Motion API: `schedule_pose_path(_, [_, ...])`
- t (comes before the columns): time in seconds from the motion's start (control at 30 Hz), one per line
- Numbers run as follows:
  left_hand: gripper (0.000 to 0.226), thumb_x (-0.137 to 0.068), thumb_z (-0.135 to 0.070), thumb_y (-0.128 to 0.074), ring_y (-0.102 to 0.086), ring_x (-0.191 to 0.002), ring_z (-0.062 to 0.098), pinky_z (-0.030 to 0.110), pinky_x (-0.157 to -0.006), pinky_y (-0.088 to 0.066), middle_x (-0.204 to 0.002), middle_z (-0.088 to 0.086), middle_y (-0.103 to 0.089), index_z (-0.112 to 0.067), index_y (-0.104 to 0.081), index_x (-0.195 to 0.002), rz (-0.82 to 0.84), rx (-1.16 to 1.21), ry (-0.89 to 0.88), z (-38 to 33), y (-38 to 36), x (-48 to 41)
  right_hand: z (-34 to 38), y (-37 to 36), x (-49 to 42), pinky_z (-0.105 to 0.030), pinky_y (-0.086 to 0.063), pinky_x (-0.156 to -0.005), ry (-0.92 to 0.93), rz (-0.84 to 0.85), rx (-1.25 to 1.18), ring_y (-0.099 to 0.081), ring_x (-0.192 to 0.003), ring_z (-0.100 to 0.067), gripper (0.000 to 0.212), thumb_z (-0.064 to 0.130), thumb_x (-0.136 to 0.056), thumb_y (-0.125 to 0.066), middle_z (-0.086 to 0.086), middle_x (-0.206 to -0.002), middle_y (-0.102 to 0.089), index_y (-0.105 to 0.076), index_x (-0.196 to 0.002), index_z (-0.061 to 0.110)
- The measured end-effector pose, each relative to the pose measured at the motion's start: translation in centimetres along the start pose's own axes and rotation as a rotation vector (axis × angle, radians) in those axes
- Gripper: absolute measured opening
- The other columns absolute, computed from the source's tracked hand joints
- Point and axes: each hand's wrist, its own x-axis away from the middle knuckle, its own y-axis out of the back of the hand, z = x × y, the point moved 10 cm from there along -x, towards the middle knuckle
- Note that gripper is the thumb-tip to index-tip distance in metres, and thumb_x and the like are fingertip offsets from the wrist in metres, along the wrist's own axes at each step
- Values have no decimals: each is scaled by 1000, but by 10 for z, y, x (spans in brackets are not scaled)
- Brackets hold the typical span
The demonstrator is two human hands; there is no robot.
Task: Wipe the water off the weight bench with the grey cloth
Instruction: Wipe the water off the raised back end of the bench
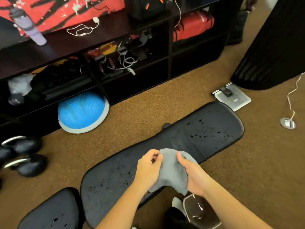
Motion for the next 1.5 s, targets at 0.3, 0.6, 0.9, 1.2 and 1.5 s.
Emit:
schedule_pose_path(0.3, [15, -103, -35, -49, -65, -82, 7, 23, -66, -50, -94, -11, -64, -33, -63, -99, 188, -113, 57, -4, -80, -81, 194, 150, -32, -43, -42, -110, 368, -596, 300, -50, -135, -39, 88, 62, -90, -64, -16, -150, -51, -45, -150, 2])
schedule_pose_path(0.6, [56, -100, -46, -52, -33, -142, 18, 37, -110, -40, -156, -7, -32, -26, -37, -150, 180, -555, -18, 36, -117, -157, 254, 171, -131, -27, -13, -118, 422, -662, 1048, -32, -147, -30, 49, 37, -110, -38, -6, -139, -53, -42, -147, 6])
schedule_pose_path(0.9, [75, -100, -57, -42, -16, -153, 21, 48, -118, -31, -168, -4, -9, -22, -15, -160, 181, -642, 10, 39, -129, -192, 169, 133, -207, -29, 26, -116, 419, -312, 1740, 2, -156, -33, 62, 55, -108, -19, -14, -165, -27, -18, -163, 26])
schedule_pose_path(1.2, [80, -99, -68, -28, -13, -154, 19, 43, -120, -27, -168, -6, -7, -21, -13, -161, 281, -537, 133, 36, -141, -219, 245, 174, -210, -44, 11, -126, 471, -656, 1731, -16, -153, -32, 61, 56, -103, -14, -7, -156, -46, -30, -157, 35])
schedule_pose_path(1.5, [73, -98, -68, -27, -23, -152, 22, 42, -119, -27, -167, -14, -8, -31, -16, -161, 310, -524, 160, 39, -138, -222, 280, 169, -234, -37, -13, -119, 452, -631, 1849, -42, -130, -28, 68, 54, -100, -15, -12, -130, -63, -63, -130, 16])
